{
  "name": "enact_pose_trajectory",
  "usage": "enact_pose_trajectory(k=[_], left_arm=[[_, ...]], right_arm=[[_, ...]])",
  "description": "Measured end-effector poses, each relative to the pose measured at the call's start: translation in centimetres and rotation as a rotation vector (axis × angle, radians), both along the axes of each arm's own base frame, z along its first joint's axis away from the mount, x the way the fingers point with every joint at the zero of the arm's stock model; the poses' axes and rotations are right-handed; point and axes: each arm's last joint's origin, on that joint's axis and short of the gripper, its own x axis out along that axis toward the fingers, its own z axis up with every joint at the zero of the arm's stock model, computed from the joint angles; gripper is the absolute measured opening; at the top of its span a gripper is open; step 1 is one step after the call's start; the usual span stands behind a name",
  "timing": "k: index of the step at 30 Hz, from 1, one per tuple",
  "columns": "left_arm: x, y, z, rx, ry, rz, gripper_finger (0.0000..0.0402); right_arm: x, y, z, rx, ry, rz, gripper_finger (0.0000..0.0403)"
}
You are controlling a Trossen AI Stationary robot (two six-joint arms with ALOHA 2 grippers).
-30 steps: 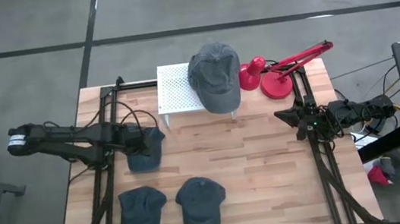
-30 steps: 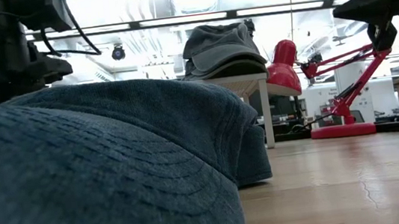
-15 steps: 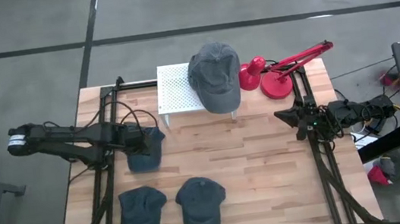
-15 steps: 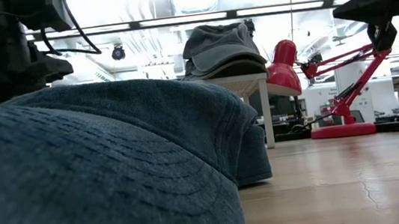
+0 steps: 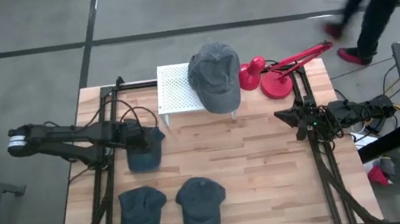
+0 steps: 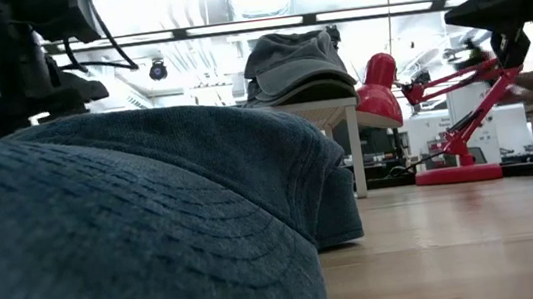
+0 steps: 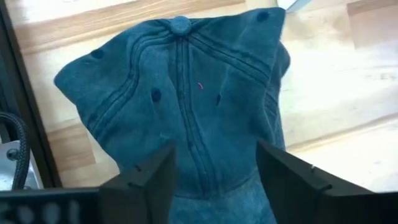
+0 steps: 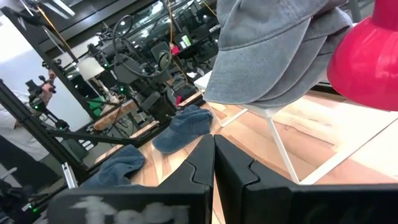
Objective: Pick & Place hat
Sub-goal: Put the top blue cap on the shelf
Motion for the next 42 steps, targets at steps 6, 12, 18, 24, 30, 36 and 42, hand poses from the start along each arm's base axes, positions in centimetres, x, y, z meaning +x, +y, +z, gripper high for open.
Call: enact_pose_trajectory(k=[6, 12, 18, 24, 30, 36, 42], left_arm=[[0.4, 0.5, -0.7, 0.003, 0.055, 0.009, 0.0256], [1.2, 1.2, -2.0, -0.003, 0.15, 0.042, 0.0276], [2.3, 1.7, -4.0, -0.02, 0.244, 0.056, 0.0276], [3.1, 1.7, -7.0, -0.082, 0.224, 0.051, 0.0275], [2.7, 1.6, -8.9, -0.12, 0.248, 0.036, 0.0263], [2.3, 1.6, -8.9, -0.121, 0.236, 0.076, 0.019], [2.2, 1.6, -8.5, -0.1, 0.217, 0.09, 0.0094]], right_arm=[[0.0, 0.0, 0.0, 0.0, 0.0, 0.0, 0.0008], [0.0, 0.0, 0.0, 0.003, -0.001, 0.0, 0.0008], [0.0, 0.0, 0.0, 0.003, -0.001, -0.001, 0.0008], [0.0, 0.0, 0.0, 0.003, -0.001, -0.001, 0.0008], [0.0, 0.0, 0.0, 0.003, -0.001, -0.001, 0.0008], [0.0, 0.0, 0.0, 0.002, 0.0, -0.002, 0.0008], [0.0, 0.0, 0.0, 0.0, 0.001, -0.003, 0.0008]])
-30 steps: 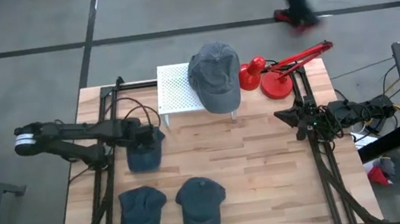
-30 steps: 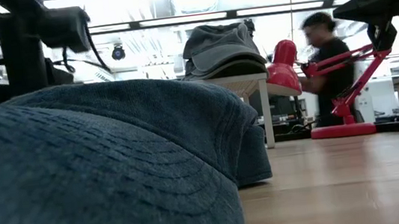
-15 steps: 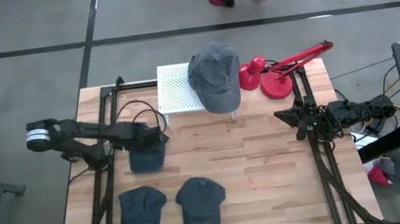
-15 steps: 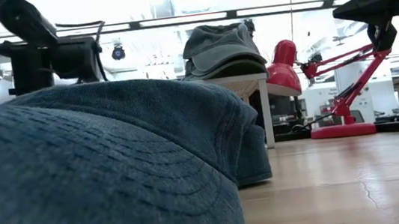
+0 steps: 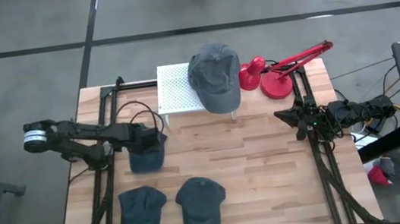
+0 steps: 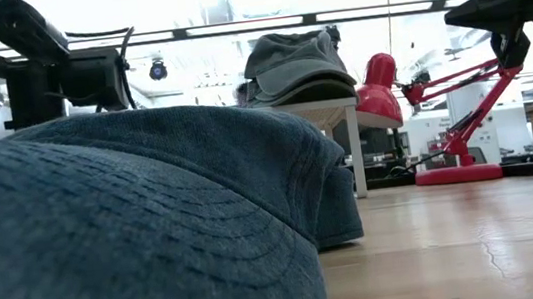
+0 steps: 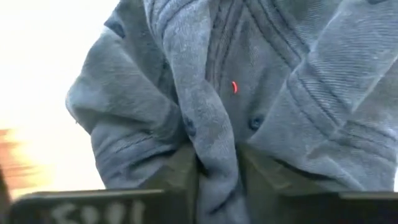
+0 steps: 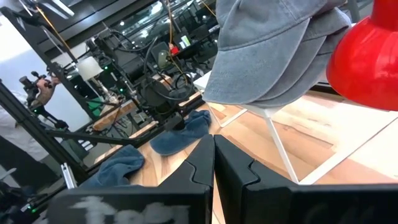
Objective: Pick & Place hat
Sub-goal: Put the top blue cap on the shelf
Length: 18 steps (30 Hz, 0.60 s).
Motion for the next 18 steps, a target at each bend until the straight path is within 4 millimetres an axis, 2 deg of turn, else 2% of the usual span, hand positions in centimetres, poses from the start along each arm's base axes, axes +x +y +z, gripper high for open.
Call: enact_pose_trajectory(k=[6, 12, 18], left_arm=[[-0.2, 0.0, 0.6, 0.012, -0.035, 0.003, 0.0016], [-0.8, -0.1, 2.0, 0.008, -0.091, 0.019, 0.0022], [-2.0, -0.3, 4.7, 0.006, -0.098, 0.026, 0.001]], right_arm=[[0.0, 0.0, 0.0, 0.0, 0.0, 0.0, 0.0008], [0.0, 0.0, 0.0, 0.0, 0.0, 0.001, 0.0008], [0.0, 0.0, 0.0, 0.0, 0.0, 0.001, 0.0009]])
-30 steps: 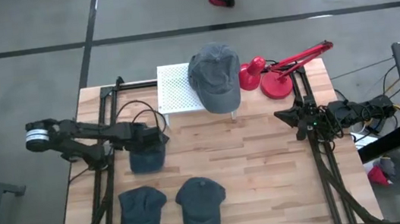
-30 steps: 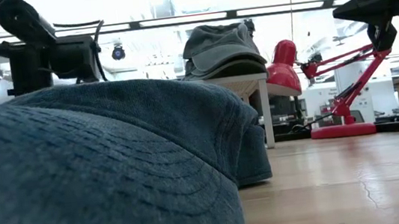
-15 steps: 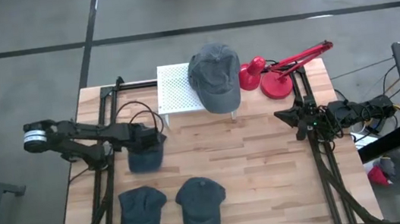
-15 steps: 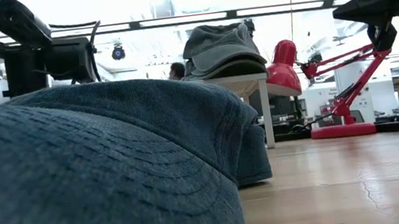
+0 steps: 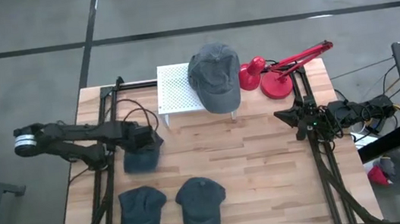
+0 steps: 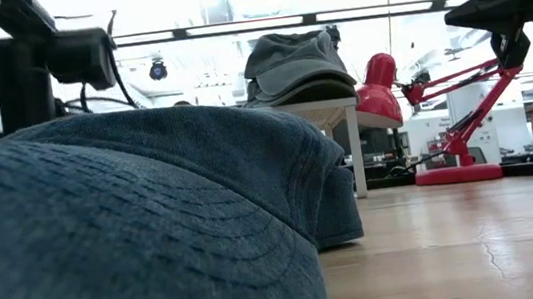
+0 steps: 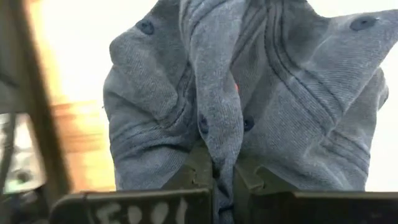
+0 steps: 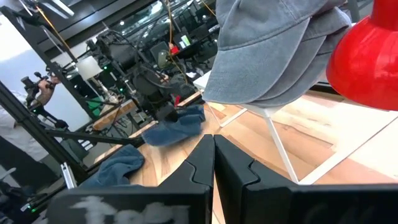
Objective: Pick & Place hat
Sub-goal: Put the top blue cap on the shelf
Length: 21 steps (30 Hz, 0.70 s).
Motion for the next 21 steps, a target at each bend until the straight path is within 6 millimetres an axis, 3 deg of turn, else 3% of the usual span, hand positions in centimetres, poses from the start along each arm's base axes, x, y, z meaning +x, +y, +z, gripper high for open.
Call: enact_pose_trajectory(k=[11, 21], left_arm=[[-2.1, -0.2, 7.8, 0.032, -0.076, -0.023, 0.001], [-2.6, 0.1, 16.0, 0.23, -0.268, -0.031, 0.001]], right_arm=[[0.0, 0.0, 0.0, 0.001, 0.0, 0.0, 0.0008], [0.0, 0.0, 0.0, 0.001, 0.0, 0.0, 0.0008]])
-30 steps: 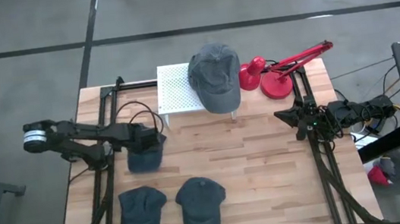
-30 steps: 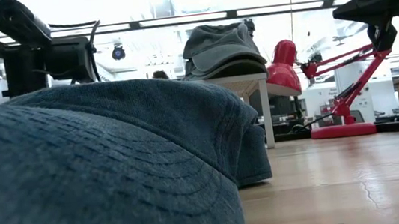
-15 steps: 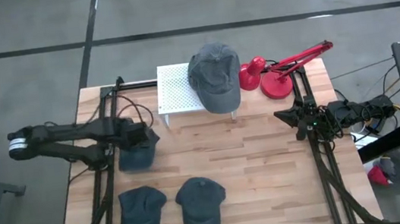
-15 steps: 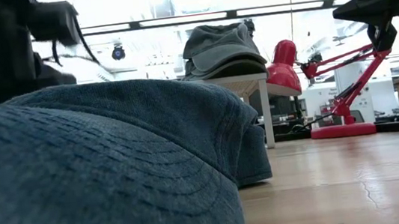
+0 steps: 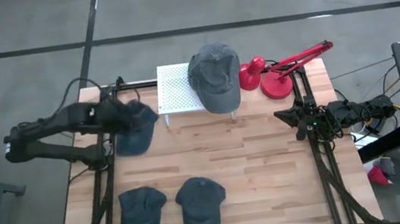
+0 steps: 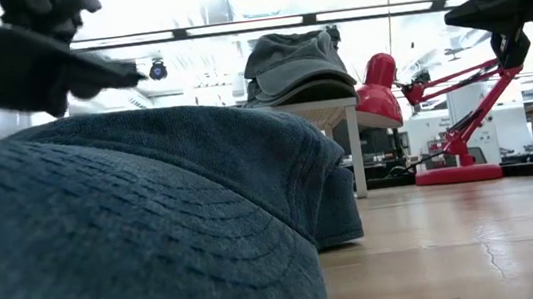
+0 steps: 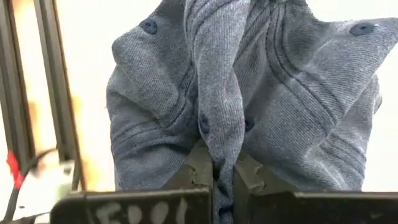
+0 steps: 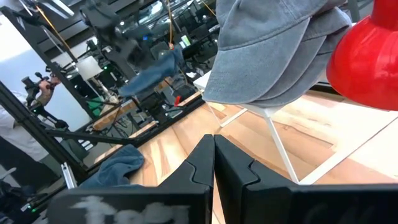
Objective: Pick & Place hat
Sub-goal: Put the top blue cap on the shelf
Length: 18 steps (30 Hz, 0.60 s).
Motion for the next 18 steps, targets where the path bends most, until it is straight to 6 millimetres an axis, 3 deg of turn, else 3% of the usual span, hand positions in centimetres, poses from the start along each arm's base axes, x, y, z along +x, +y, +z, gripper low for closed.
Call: enact_pose_trajectory(k=[7, 18], left_arm=[[1.2, 0.6, 3.7, 0.192, -0.079, 0.056, 0.001], [7.3, 3.3, 5.7, 0.416, -0.104, 0.151, 0.001]], right_arm=[[0.0, 0.0, 0.0, 0.002, -0.001, 0.0, 0.0009], [0.0, 0.0, 0.0, 0.006, -0.002, 0.002, 0.0008]])
